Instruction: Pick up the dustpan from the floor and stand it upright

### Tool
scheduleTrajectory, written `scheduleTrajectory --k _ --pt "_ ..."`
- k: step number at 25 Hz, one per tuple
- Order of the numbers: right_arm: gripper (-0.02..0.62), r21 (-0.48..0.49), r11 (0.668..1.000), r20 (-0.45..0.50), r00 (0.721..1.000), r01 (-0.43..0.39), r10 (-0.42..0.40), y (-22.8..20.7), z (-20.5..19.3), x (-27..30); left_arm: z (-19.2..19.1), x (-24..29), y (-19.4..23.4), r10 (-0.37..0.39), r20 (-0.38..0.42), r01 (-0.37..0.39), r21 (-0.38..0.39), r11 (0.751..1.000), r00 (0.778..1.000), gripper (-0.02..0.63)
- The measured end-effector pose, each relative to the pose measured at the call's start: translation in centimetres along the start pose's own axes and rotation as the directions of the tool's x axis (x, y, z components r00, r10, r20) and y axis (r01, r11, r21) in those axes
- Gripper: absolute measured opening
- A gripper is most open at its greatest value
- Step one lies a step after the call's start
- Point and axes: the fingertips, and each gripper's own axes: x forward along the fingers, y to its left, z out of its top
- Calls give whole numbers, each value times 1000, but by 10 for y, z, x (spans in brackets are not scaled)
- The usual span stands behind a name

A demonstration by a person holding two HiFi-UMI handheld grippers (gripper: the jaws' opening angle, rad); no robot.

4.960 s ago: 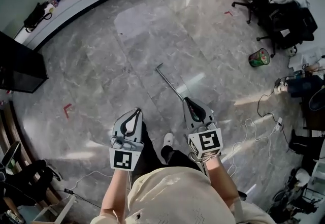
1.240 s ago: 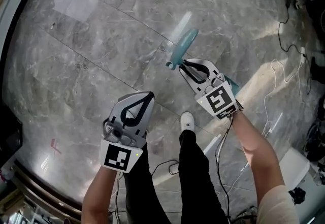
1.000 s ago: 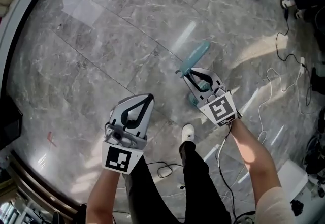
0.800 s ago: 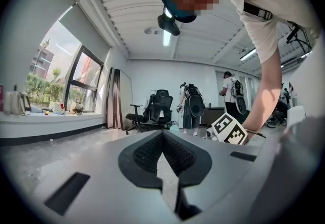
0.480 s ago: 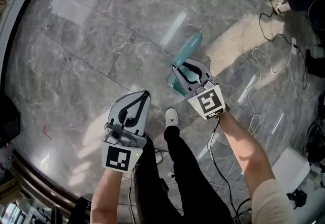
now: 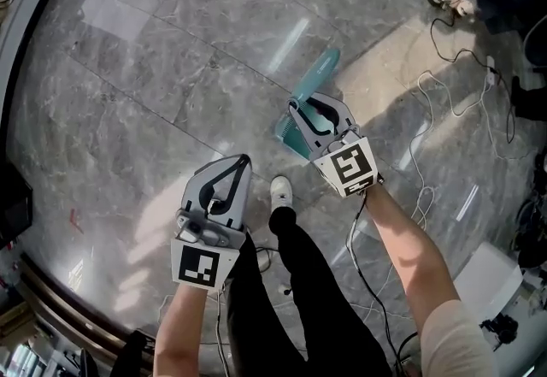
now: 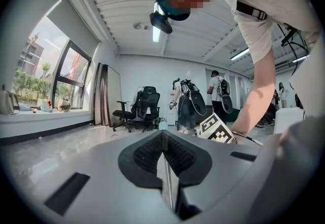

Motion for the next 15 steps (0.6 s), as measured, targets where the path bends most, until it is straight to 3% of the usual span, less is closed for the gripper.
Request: scheduleTrajectory --k 4,15 --pt "92 -2 1000 24 1000 -11 11 -5 7 -1 1 8 -5 4 17 -5 15 1000 1000 11" --pt "91 92 992 -16 996 84 -83 -1 11 -64 24 -13 -16 98 46 -95 -74 993 994 11"
